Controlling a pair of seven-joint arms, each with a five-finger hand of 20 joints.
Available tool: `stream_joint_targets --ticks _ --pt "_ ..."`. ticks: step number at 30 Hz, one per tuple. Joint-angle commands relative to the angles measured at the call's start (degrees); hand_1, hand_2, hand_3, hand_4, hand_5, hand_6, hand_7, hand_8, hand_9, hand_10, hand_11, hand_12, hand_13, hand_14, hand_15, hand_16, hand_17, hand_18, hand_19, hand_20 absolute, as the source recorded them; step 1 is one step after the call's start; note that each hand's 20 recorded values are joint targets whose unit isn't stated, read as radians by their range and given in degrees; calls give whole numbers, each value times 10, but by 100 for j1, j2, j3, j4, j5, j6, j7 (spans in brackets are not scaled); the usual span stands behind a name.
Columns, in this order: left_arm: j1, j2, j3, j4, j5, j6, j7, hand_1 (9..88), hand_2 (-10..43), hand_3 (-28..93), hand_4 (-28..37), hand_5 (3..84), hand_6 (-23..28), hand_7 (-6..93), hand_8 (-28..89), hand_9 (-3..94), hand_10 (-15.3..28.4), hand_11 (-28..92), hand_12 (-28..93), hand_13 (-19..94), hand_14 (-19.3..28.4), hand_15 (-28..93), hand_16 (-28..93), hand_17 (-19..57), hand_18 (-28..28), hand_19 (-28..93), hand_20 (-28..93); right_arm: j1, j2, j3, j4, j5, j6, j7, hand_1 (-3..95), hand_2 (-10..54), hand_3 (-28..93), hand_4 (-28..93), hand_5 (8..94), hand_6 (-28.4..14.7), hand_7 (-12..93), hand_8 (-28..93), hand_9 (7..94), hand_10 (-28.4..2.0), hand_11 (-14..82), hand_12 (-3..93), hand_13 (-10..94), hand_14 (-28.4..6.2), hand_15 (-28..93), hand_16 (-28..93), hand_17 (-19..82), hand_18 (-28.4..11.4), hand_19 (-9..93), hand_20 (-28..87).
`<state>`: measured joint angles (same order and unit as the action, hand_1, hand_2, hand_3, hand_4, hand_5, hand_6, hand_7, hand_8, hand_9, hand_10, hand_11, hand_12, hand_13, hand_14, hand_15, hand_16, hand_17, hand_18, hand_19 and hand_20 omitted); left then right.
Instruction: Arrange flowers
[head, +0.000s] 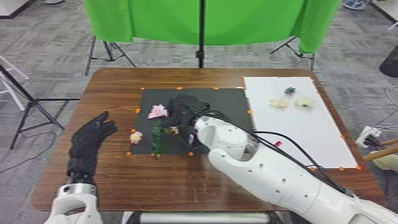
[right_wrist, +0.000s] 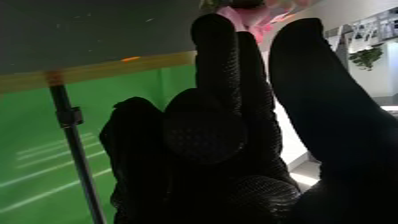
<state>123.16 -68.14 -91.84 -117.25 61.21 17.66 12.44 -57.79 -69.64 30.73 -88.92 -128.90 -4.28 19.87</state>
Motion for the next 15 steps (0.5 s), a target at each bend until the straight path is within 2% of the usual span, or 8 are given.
stream_joint_targets --ticks 1,3,5,7,10,12,15 --pt "90 -34 0 17 15 -44 -39 259 -70 669 -262 412 51 119 -64 434 136 231 118 314 182 349 -24 20 145 161 213 15 85 240 -63 -69 144 49 454 -95 687 -221 629 13 197 -101 722 -119 281 334 831 -38 699 362 638 -116 932 635" --pt "35 -48 21 36 23 -76 -52 259 -70 669 -261 412 50 119 -63 433 136 232 118 314 182 349 -24 20 145 162 214 -125 146 700 -308 -39 174 208 444 -95 697 -219 625 12 196 -101 710 -125 293 304 828 -40 696 363 634 -118 932 635" --pt "33 -52 12 33 37 -82 -44 259 -69 668 -262 413 51 119 -63 434 136 231 119 314 182 349 -24 20 145 162 214 -154 334 1035 -505 25 633 372 433 -95 702 -217 625 11 194 -101 703 -130 299 280 821 -46 696 363 628 -121 932 632" --pt "87 -42 -29 12 32 -49 -46 259 -69 668 -261 413 51 119 -63 434 136 231 119 314 181 348 -24 19 145 162 214 -119 569 1355 -606 -135 781 474 424 -95 700 -214 627 9 194 -100 703 -133 298 273 814 -51 696 363 620 -125 932 630" --pt "182 -55 -96 -32 22 14 -54 259 -69 666 -261 414 51 119 -63 434 136 231 119 314 181 347 -24 20 145 162 214 -123 871 1936 -792 -179 80 773 402 -95 698 -191 626 2 179 -96 684 -145 242 245 781 -72 681 355 587 -142 932 614" --pt "213 -86 -99 -44 14 28 -40 259 -69 666 -261 414 51 120 -63 434 136 231 119 314 182 349 -23 20 145 162 214 -119 1102 2146 -743 -265 -107 881 387 -95 694 -183 614 -5 158 -86 652 -155 200 232 758 -86 673 352 564 -152 932 598" --pt "222 -81 -84 -50 42 -11 -49 260 -69 667 -261 416 50 122 -64 434 136 231 119 314 183 349 -24 20 145 162 214 -169 1374 2512 -677 -371 -1030 1067 363 -95 694 -174 562 -11 131 -80 593 -166 152 222 726 -103 670 347 540 -165 932 585"
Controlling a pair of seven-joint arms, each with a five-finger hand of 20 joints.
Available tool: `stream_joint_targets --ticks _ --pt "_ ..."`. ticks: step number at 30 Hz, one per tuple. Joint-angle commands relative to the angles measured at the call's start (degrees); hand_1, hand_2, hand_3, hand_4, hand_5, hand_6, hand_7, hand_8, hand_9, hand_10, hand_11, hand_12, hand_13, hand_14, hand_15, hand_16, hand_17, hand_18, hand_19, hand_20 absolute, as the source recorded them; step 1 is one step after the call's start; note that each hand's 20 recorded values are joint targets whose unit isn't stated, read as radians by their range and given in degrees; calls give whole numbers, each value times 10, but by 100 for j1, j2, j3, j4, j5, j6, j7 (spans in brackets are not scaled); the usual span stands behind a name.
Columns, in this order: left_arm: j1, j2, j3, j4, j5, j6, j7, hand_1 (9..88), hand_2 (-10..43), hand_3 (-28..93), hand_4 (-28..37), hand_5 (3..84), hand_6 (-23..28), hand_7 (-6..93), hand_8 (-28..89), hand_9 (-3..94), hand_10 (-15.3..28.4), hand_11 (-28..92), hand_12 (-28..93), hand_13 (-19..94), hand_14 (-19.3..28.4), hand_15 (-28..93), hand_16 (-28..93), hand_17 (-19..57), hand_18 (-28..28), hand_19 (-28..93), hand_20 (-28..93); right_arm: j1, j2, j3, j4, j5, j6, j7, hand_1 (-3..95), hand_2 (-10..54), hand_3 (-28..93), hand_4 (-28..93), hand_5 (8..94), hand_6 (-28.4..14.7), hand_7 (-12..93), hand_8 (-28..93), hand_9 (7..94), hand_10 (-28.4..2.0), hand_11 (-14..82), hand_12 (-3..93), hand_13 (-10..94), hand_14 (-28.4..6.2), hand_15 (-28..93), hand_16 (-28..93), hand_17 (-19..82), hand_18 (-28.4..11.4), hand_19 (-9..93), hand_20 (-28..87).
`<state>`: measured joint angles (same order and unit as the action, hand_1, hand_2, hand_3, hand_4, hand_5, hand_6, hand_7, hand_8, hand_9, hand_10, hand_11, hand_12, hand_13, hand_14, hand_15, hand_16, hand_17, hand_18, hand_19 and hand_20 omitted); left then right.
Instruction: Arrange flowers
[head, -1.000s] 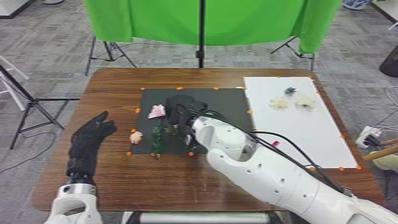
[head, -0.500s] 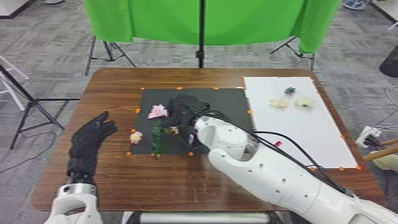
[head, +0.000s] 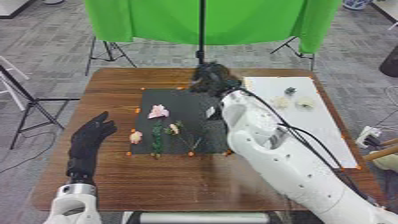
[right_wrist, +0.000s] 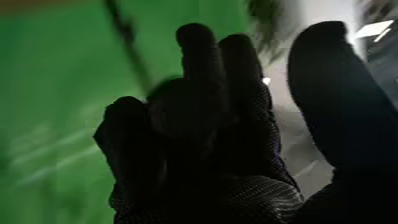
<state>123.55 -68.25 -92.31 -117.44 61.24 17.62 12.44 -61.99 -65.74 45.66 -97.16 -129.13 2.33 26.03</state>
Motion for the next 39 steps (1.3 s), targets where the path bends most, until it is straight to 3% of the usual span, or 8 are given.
stream_joint_targets --ticks 1,6,18,21,26,30,34,39 --pt "200 -76 -45 -41 47 -11 -47 260 -69 667 -261 415 50 121 -64 434 135 231 119 314 182 348 -24 20 144 161 214 206 1054 1138 181 -295 -1951 492 355 -95 693 -172 546 -12 120 -76 574 -169 138 222 714 -109 670 345 532 -170 932 578" --pt "203 -95 -63 -42 40 17 -49 259 -69 668 -261 416 50 121 -64 434 135 231 118 314 181 347 -23 20 144 161 214 83 1219 1362 543 -160 -2503 695 327 -95 685 -164 480 -19 89 -66 502 -186 107 231 663 -140 674 340 495 -188 932 544" --pt "168 -112 -73 -40 55 -43 -112 260 -68 667 -260 418 50 121 -64 433 136 230 119 313 182 345 -23 20 144 161 213 -244 1230 1153 1113 -331 -2463 756 325 -95 675 -164 482 -9 98 -65 523 -189 145 245 675 -137 714 338 511 -182 932 544" --pt "167 -117 -77 -32 47 -55 -127 259 -69 667 -260 418 50 121 -64 433 136 230 119 313 182 345 -22 19 144 161 214 -378 1215 1107 1238 -249 -2164 673 342 -95 681 -167 503 -9 109 -70 547 -186 168 249 692 -128 717 335 530 -173 932 543" --pt "206 -129 -85 -53 47 -37 -113 260 -68 666 -261 419 51 121 -64 434 136 230 119 313 182 345 -22 19 145 161 214 -501 1260 928 1302 -308 -1393 523 447 -95 669 -191 638 -7 152 -86 727 -145 247 251 779 -78 696 332 589 -142 932 545" --pt "216 -137 -86 -59 61 -39 -114 260 -68 667 -260 419 51 120 -64 434 136 229 119 313 182 345 -22 19 144 161 213 -588 1355 981 1067 -494 -557 437 603 -95 564 -190 768 -11 201 85 880 -93 121 412 851 -42 663 334 652 -112 932 548" --pt "257 -124 -81 -64 21 -10 -84 260 -68 666 -260 419 51 119 -64 433 136 229 119 314 182 346 -22 19 145 161 213 -604 1498 984 462 -475 84 244 630 -95 571 -191 803 -12 222 99 909 -89 130 429 879 -29 654 336 676 -102 932 548" --pt "225 -132 -68 -49 27 -62 -99 253 -67 666 -267 418 52 118 -64 433 137 228 119 314 183 346 -22 18 145 162 213 -413 1515 550 -227 -184 237 -136 626 -95 579 -185 809 -13 222 104 917 -89 131 440 886 -26 652 343 686 -98 932 558"
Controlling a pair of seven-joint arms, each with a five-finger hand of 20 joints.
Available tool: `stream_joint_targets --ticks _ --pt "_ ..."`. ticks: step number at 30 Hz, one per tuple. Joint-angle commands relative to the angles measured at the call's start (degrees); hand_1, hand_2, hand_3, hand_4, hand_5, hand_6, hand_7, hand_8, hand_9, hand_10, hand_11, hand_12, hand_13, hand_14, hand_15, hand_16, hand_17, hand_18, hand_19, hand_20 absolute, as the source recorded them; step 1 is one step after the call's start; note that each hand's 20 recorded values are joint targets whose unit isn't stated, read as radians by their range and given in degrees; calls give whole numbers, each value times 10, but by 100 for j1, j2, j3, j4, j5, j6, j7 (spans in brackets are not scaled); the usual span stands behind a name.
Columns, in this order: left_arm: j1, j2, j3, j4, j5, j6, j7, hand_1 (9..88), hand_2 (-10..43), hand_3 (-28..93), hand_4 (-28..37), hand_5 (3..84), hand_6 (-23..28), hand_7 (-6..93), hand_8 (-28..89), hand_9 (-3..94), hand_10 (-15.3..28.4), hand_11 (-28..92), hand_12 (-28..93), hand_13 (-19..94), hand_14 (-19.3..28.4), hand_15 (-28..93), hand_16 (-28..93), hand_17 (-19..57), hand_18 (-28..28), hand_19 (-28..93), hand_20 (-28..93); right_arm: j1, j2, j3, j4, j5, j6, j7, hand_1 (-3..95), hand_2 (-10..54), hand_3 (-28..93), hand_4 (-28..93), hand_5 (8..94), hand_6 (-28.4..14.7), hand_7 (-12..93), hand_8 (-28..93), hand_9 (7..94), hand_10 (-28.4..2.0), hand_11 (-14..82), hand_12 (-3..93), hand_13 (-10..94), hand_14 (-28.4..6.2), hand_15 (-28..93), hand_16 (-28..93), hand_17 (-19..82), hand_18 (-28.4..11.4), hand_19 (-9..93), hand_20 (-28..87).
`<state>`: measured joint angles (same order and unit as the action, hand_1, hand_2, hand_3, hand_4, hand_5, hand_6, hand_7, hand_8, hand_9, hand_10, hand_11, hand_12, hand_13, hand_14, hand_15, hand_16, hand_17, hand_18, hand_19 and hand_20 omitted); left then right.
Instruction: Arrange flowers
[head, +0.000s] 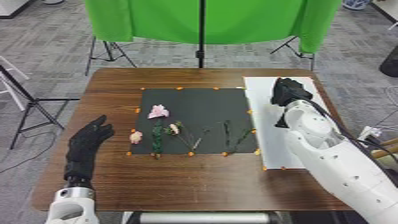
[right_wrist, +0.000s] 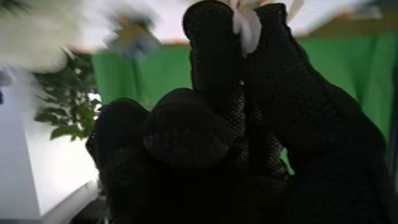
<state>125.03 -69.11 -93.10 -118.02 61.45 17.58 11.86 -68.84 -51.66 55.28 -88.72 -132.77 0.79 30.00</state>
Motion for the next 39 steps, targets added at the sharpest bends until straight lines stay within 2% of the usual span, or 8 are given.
stream_joint_targets --ticks 1,4,10,18,31,34,36,39 --pt "71 -46 17 9 8 -73 -43 252 -67 667 -268 418 52 118 -64 433 137 229 119 314 183 346 -22 18 145 162 213 305 92 -509 -1174 248 347 -653 625 -95 579 -185 810 -13 222 105 917 -88 132 442 887 -25 652 344 687 -98 932 559" --pt "26 -33 19 28 28 -103 -68 251 -67 669 -271 418 52 117 -63 433 137 229 119 314 183 347 -22 18 145 162 213 534 -33 -970 -1224 316 302 -974 624 -95 580 -186 809 -13 223 107 917 -86 131 446 887 -24 651 347 687 -98 932 564" --pt "-39 -22 36 55 34 -158 -97 251 -66 668 -271 417 51 117 -63 433 136 228 119 313 183 345 -22 18 145 162 214 924 -529 -1671 -796 311 330 -1306 615 -95 587 -190 804 -8 229 107 914 -83 129 451 886 -24 652 352 685 -98 932 571" --pt "-9 -21 28 54 8 -167 -100 252 -67 669 -270 417 51 117 -63 432 136 227 119 312 183 346 -22 18 145 161 213 780 -652 -1741 -846 616 -176 -1320 589 -95 584 -192 780 -7 232 96 894 -84 124 454 872 -25 661 361 677 -98 932 587" --pt "-5 -31 33 63 21 -222 -77 251 -68 670 -270 417 51 115 -62 432 136 226 120 313 183 344 -22 18 145 161 213 681 -653 -1963 -968 737 -149 -1423 563 -95 570 -188 764 -13 218 93 863 -91 149 424 860 -30 662 358 663 -101 932 582" --pt "-14 -26 30 69 24 -233 -81 251 -68 670 -269 416 50 115 -62 432 137 226 120 312 183 345 -21 18 145 161 213 652 -646 -1910 -975 763 -283 -1425 541 -95 565 -185 751 -15 208 90 841 -94 184 396 857 -31 664 359 661 -101 932 585" --pt "-14 -23 30 68 25 -227 -85 251 -68 668 -269 416 51 114 -62 432 136 225 119 313 183 345 -22 18 145 161 213 624 -626 -1872 -981 709 -357 -1429 485 -95 616 -198 736 -13 196 69 812 -104 242 342 853 -34 666 360 659 -102 932 586" --pt "-20 -26 32 72 22 -219 -103 252 -69 669 -268 416 51 114 -61 432 136 226 120 312 183 344 -22 18 145 160 213 598 -591 -1804 -1006 706 -440 -1422 406 -95 688 -225 708 -7 196 -76 779 -119 302 258 844 -39 670 360 651 -107 932 587"
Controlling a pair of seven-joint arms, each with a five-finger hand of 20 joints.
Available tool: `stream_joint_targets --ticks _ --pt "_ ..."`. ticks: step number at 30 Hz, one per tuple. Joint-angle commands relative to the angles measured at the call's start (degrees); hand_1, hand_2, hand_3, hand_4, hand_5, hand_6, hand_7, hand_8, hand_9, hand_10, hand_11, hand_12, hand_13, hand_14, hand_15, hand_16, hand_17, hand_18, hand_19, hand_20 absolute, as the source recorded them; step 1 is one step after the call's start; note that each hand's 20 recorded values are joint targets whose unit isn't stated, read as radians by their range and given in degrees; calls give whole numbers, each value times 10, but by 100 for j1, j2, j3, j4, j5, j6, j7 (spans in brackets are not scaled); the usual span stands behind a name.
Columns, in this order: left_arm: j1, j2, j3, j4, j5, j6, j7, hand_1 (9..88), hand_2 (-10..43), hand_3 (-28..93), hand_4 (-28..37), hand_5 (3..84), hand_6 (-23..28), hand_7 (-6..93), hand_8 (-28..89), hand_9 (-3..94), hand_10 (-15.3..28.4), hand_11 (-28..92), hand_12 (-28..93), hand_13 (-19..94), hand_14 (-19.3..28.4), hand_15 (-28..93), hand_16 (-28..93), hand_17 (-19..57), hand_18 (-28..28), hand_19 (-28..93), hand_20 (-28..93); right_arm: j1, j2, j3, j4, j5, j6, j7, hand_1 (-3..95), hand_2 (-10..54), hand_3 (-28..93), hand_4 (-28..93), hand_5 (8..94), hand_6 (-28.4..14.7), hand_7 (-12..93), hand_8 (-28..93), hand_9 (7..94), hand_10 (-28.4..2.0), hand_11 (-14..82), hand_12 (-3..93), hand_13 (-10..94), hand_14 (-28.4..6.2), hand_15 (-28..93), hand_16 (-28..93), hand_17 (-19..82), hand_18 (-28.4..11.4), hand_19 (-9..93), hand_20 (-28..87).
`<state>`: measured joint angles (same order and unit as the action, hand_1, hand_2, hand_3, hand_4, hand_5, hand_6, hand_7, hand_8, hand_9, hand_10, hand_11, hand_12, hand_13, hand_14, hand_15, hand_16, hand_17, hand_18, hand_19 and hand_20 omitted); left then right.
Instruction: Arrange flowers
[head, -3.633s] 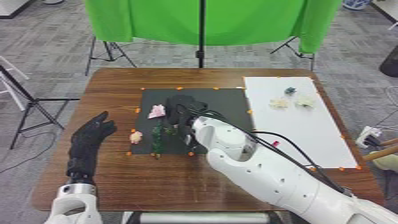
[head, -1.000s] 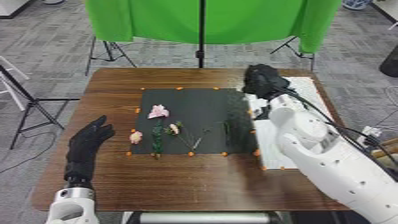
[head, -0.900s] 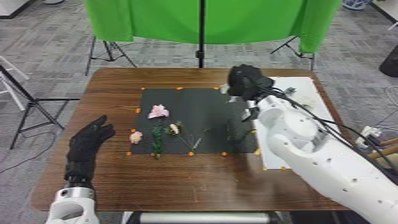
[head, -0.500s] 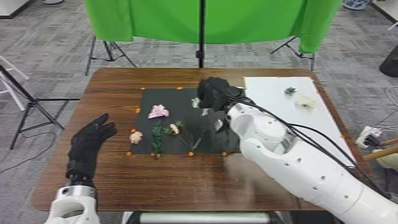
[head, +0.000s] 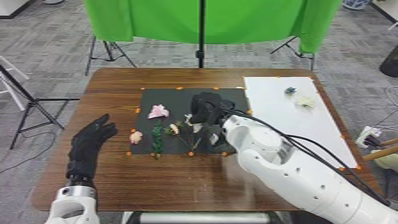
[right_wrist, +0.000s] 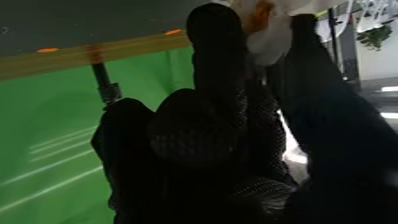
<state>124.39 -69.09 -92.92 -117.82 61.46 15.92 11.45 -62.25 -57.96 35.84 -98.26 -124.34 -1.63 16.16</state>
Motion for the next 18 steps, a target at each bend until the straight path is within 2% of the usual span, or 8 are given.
stream_joint_targets --ticks 1,8,14,15,18 --pt "47 -27 17 48 26 -50 -67 253 -69 668 -268 416 51 114 -61 432 136 226 120 312 183 343 -22 18 145 160 213 -59 45 171 -63 -157 -249 -10 398 -95 688 -228 700 -7 192 -90 774 -123 302 255 842 -41 671 360 649 -108 932 587" --pt "39 -32 9 39 29 -32 -72 253 -70 668 -267 415 50 116 -61 432 136 225 120 312 182 342 -21 18 145 160 213 -11 162 526 -108 -203 -326 42 365 -95 676 -244 679 -15 169 -94 759 -133 298 255 836 -45 674 358 641 -115 932 589" --pt "77 -32 -9 20 33 -19 -64 253 -70 668 -266 416 50 116 -62 432 136 225 120 313 182 343 -20 18 145 160 213 -8 472 1305 10 -504 155 628 358 -95 684 -241 670 -12 169 -89 751 -134 291 255 826 -52 678 359 628 -125 932 598" --pt "83 -33 -13 15 36 -8 -63 254 -70 667 -266 416 50 115 -62 431 136 225 120 313 182 343 -20 18 145 160 213 -8 548 1469 63 -577 41 777 357 -95 686 -235 664 -11 169 -88 741 -135 285 254 821 -54 679 360 624 -127 932 601" --pt "135 -37 -24 -7 33 19 -37 254 -70 667 -266 416 50 116 -62 431 136 225 120 312 181 342 -21 18 145 161 214 -80 744 2047 105 -681 -1115 1418 331 -95 680 -199 615 -11 146 -82 677 -151 230 241 779 -77 684 356 594 -141 932 604"
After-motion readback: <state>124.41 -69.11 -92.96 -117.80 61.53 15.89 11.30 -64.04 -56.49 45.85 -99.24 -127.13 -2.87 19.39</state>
